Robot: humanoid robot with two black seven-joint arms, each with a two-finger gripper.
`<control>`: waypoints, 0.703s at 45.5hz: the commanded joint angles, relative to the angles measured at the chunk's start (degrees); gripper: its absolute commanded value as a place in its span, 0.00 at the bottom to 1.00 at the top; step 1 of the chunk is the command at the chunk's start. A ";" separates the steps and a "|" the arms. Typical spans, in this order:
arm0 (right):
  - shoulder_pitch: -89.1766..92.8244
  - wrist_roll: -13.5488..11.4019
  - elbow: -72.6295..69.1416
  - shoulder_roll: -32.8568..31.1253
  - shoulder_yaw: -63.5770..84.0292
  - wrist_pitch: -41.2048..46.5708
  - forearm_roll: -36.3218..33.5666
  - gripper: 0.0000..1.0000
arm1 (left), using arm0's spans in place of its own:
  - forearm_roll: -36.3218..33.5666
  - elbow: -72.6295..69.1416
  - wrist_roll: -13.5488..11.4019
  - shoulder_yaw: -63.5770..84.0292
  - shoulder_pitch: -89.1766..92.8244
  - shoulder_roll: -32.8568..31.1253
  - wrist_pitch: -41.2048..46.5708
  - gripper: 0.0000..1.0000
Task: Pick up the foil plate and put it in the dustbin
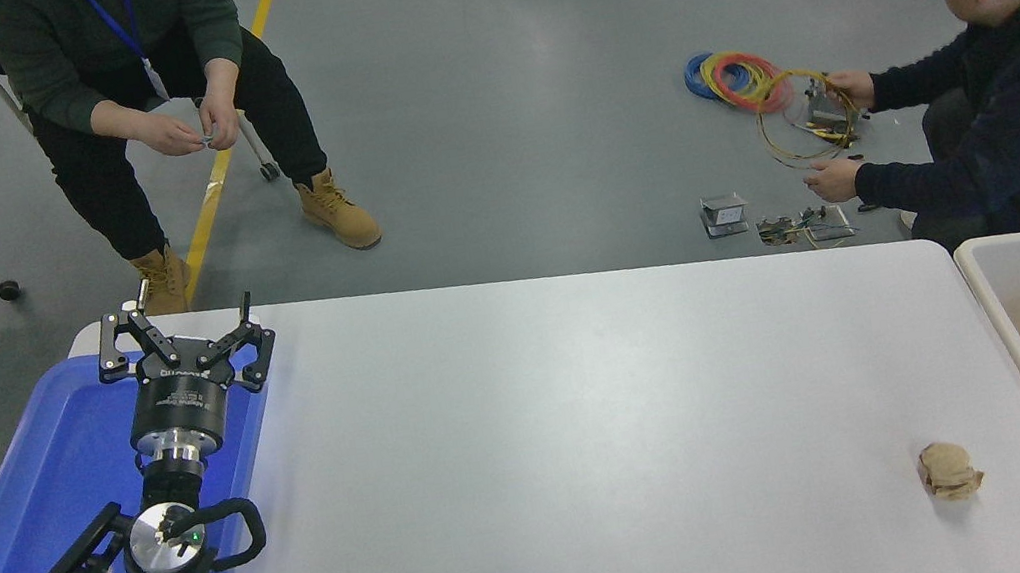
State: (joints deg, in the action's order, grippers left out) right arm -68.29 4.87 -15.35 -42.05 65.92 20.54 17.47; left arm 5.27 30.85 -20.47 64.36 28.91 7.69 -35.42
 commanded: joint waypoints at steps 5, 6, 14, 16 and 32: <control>16.34 -0.65 6.82 1.62 -6.41 -10.08 -1.21 0.00 | 0.01 0.00 -0.01 -0.02 0.00 0.04 0.00 1.00; 17.74 -0.65 7.87 2.06 -7.20 -10.43 -1.21 0.00 | 0.01 0.00 -0.01 0.06 0.00 -0.04 0.00 1.00; 25.75 -2.32 13.33 4.52 -13.70 -12.71 -1.13 0.00 | 0.01 0.00 -0.01 -0.02 0.00 0.04 0.00 1.00; 26.54 -2.76 13.33 4.70 -15.02 -13.59 -1.13 0.00 | 0.01 0.00 -0.01 0.06 0.00 0.04 0.00 1.00; 29.36 -3.29 13.24 6.72 -16.26 -16.50 -1.04 0.00 | 0.01 0.00 -0.01 -0.02 0.00 0.04 0.00 1.00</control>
State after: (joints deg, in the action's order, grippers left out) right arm -41.58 2.22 -2.95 -36.57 51.32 5.93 16.42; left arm 5.28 30.85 -20.47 64.38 28.92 7.69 -35.42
